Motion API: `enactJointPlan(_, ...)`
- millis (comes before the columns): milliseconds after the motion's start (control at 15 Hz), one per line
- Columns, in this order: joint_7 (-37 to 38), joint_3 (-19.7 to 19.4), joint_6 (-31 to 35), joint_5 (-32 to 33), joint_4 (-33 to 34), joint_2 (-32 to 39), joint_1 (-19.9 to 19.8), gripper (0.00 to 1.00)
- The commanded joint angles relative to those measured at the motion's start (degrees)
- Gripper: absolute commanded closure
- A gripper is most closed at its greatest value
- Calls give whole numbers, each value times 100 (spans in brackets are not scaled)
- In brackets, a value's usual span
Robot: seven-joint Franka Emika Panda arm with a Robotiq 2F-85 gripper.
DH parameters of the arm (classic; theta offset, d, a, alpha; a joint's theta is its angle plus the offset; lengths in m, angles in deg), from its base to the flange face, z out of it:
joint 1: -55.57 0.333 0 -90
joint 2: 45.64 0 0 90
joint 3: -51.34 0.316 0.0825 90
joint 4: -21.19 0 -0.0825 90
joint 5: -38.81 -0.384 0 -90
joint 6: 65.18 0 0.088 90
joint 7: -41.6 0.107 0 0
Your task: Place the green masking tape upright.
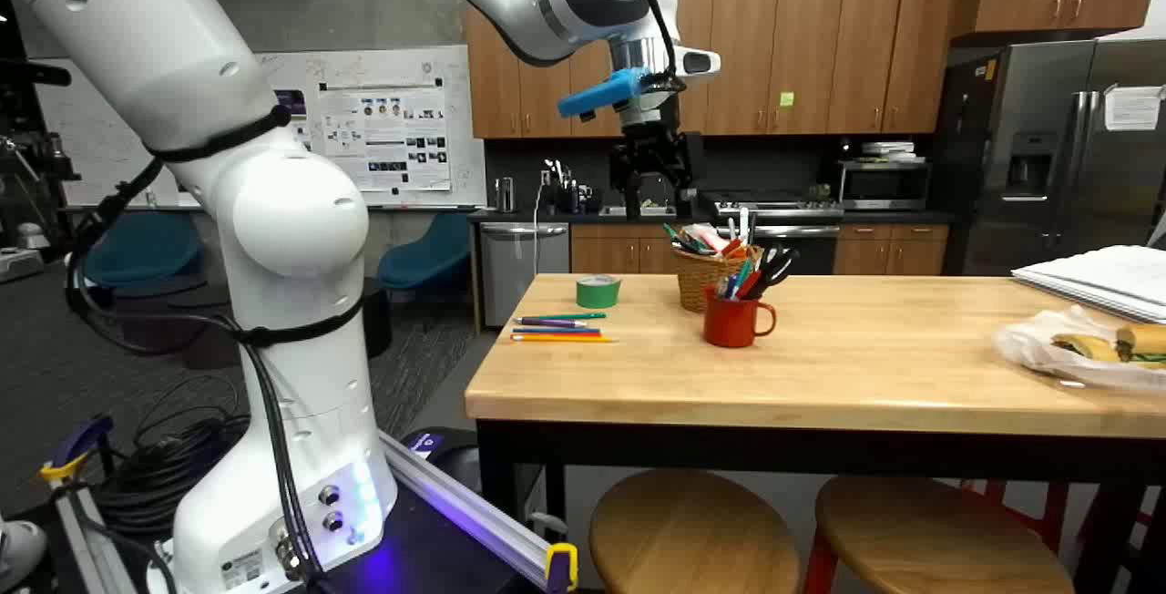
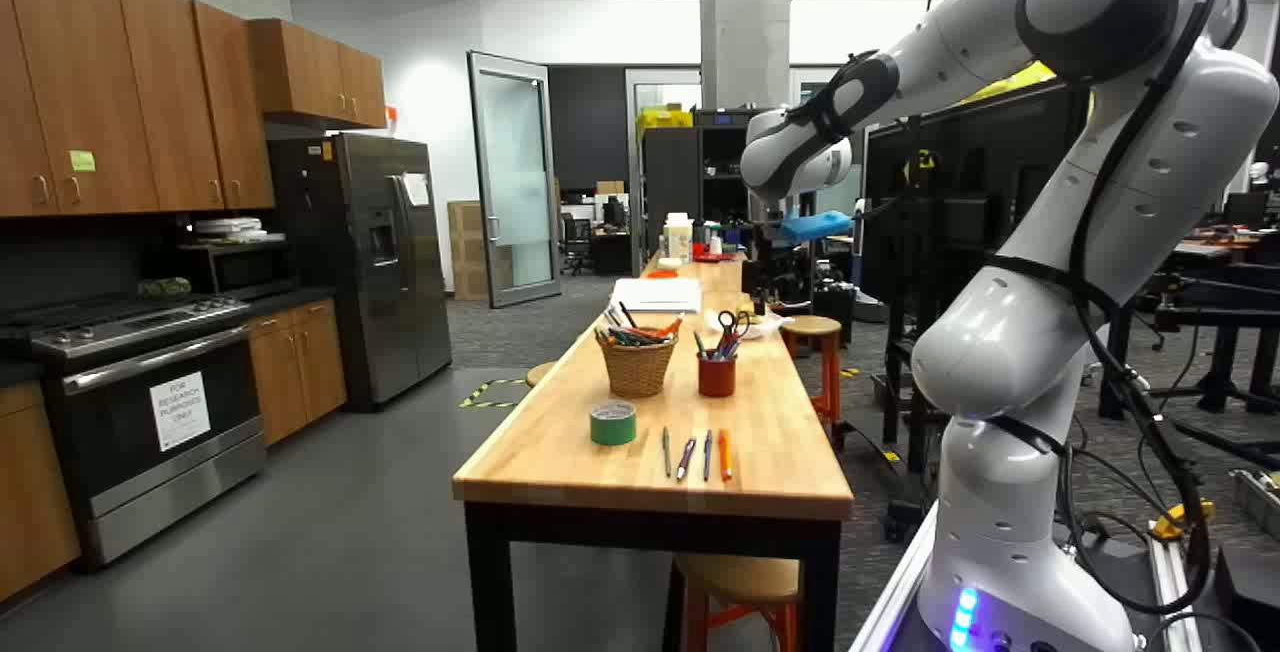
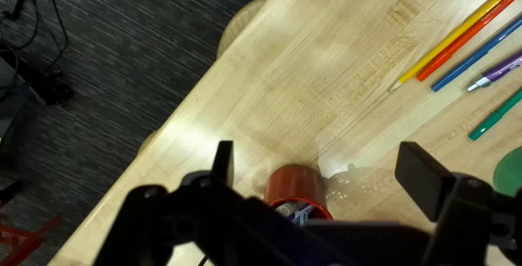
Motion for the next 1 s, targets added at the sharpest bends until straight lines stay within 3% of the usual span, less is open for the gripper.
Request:
enactJointPlan(0,0,-3,-12,0,10,1,4,0)
enactJointPlan(400,61,18,30,-10,-72,-41,5,0)
enactJointPlan(933,977,457,868,-374,-1151,-399,164,0)
